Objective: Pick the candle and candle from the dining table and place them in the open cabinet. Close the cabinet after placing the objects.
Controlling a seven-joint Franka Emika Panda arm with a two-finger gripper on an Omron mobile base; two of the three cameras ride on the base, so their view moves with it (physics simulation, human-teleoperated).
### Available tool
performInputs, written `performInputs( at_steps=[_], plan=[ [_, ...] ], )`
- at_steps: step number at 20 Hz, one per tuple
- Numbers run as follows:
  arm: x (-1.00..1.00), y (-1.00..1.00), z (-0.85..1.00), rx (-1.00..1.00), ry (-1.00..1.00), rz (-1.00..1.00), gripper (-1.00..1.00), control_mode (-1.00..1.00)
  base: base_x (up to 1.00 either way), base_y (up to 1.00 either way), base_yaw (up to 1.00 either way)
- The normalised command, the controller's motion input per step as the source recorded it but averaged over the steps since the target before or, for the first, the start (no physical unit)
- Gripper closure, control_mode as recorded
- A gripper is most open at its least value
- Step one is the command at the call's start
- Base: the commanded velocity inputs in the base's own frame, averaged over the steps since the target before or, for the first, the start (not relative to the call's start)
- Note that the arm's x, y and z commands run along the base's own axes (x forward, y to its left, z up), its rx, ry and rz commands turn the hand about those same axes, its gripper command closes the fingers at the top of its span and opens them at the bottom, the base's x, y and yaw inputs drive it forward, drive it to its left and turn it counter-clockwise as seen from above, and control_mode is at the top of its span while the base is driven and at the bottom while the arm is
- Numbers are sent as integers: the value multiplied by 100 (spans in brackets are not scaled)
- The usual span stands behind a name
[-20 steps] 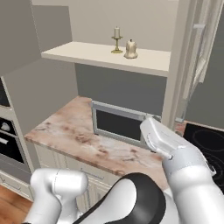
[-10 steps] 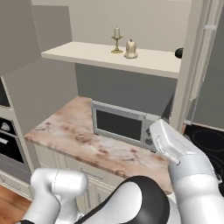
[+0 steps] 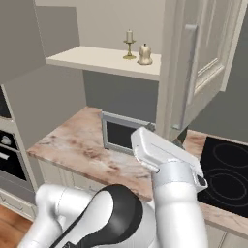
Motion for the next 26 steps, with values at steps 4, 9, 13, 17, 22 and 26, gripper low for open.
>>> performInputs(
  at_steps=[4,9,13,17,22,26],
  plan=[
    [100,100,-41,0,-14,-15,-100,-100,0,0,0],
    [100,81,-37,0,-3,-9,-100,-100,0,0,0],
    [100,17,-17,0,8,0,-100,-100,0,0,0],
    [100,32,-17,0,19,0,-100,-100,0,0,0],
    [100,2,0,7,22,0,-100,-100,0,0,0],
    [100,0,-4,3,26,0,-100,-100,0,0,0]
  ],
)
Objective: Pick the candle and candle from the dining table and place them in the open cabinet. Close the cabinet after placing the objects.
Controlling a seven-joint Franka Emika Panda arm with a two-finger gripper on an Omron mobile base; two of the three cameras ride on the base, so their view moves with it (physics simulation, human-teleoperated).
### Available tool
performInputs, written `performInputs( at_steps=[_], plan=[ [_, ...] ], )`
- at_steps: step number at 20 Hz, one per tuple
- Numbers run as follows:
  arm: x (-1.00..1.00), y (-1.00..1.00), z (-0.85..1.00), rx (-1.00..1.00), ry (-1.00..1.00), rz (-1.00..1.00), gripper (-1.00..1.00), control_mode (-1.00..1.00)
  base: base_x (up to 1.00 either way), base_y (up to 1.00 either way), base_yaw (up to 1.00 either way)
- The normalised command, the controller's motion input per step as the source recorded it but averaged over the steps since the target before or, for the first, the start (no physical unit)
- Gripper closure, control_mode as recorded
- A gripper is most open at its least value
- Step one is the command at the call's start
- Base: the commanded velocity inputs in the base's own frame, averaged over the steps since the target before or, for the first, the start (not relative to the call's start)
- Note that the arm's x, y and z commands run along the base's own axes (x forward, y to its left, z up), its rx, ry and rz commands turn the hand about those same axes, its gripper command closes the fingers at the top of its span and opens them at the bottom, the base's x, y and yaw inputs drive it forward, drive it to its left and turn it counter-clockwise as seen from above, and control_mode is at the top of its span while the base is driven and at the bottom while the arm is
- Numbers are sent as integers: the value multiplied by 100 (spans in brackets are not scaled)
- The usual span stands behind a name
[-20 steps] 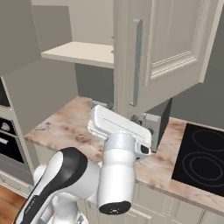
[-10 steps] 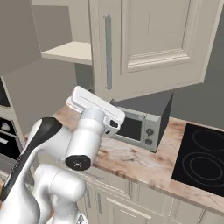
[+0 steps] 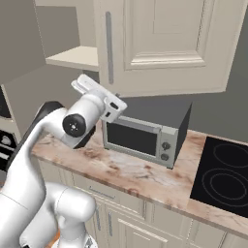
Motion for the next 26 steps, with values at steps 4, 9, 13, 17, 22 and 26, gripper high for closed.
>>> performInputs(
  at_steps=[4,9,13,17,22,26],
  plan=[
    [100,1,-2,0,9,-1,-100,-100,0,0,0],
    [100,26,-7,0,3,-4,-100,-100,0,0,0],
    [100,27,-17,0,5,-1,-100,-100,0,0,0],
    [91,18,-4,0,5,-1,-100,-100,0,0,0],
    [93,23,0,0,11,-2,-100,-100,0,0,0],
    [46,8,0,-1,19,0,-100,-100,0,0,0]
  ],
)
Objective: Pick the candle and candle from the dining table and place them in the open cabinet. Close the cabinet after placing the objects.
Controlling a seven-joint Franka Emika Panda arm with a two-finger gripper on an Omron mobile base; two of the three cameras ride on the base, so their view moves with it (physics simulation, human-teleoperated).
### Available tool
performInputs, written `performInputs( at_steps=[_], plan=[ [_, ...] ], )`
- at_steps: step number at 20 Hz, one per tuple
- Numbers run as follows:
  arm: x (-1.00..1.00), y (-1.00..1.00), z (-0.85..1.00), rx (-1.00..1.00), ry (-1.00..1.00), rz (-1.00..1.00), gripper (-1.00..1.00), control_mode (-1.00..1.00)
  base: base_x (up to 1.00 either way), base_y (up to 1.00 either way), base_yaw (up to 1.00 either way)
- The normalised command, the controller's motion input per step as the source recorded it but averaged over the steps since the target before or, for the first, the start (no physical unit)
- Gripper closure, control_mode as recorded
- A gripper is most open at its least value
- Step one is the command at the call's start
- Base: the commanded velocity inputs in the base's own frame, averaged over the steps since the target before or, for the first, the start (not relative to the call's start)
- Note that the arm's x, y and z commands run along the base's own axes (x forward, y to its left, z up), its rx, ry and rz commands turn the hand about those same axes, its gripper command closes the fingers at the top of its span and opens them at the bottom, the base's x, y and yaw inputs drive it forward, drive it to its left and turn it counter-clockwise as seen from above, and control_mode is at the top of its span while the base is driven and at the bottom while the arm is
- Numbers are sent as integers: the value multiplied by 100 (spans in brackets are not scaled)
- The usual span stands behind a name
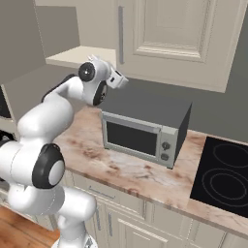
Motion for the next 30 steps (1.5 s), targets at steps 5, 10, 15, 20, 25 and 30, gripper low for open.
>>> performInputs(
  at_steps=[5,10,15,20,25,30],
  plan=[
    [-12,10,-2,-4,23,0,-100,-100,0,0,0],
    [-97,55,-70,-21,4,5,-100,-100,0,0,0],
    [-100,66,-89,-21,0,7,-100,-100,0,0,0],
    [-100,20,29,-2,-4,6,-100,-100,0,0,0],
    [-100,18,100,-4,2,7,-100,-100,0,0,0],
    [-100,8,59,-14,6,9,-100,-100,0,0,0]
  ],
)
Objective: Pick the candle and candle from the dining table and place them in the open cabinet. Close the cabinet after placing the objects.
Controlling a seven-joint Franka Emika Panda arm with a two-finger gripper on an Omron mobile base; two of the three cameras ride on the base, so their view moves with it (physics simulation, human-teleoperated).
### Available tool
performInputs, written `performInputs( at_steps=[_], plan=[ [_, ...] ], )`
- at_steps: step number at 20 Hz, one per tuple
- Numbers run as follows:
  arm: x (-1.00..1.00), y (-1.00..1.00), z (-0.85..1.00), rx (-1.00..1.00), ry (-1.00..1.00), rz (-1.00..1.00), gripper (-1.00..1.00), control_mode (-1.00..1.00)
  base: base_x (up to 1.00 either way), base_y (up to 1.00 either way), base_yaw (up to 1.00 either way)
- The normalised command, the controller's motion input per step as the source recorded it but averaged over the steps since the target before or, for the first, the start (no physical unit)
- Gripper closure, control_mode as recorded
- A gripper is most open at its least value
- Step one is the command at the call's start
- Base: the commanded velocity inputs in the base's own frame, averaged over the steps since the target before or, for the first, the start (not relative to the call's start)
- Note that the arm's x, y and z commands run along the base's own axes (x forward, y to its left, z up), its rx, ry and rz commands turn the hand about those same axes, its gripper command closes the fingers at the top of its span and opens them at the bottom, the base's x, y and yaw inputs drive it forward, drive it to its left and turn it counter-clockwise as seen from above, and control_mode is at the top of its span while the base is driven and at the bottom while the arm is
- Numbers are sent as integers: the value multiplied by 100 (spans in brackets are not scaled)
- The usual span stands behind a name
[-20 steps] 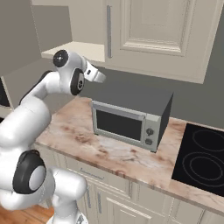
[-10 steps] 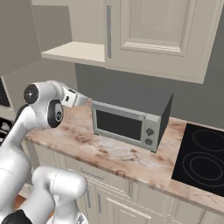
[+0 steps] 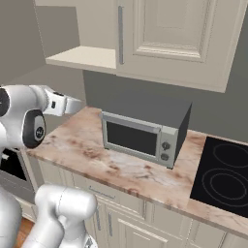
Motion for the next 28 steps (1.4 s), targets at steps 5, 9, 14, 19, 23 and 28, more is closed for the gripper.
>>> performInputs(
  at_steps=[5,9,14,19,23,28],
  plan=[
    [-100,16,-16,-11,-17,24,-100,-100,0,0,0],
    [-100,41,-6,-4,-27,28,-100,-100,0,0,0],
    [-96,82,0,-8,-40,26,-100,-100,0,0,0],
    [-74,100,0,-12,-31,17,-100,-100,0,0,0],
    [-17,97,0,-9,-15,1,-100,-100,0,0,0],
    [1,69,0,0,-8,-8,-100,-100,0,0,0]
  ],
)
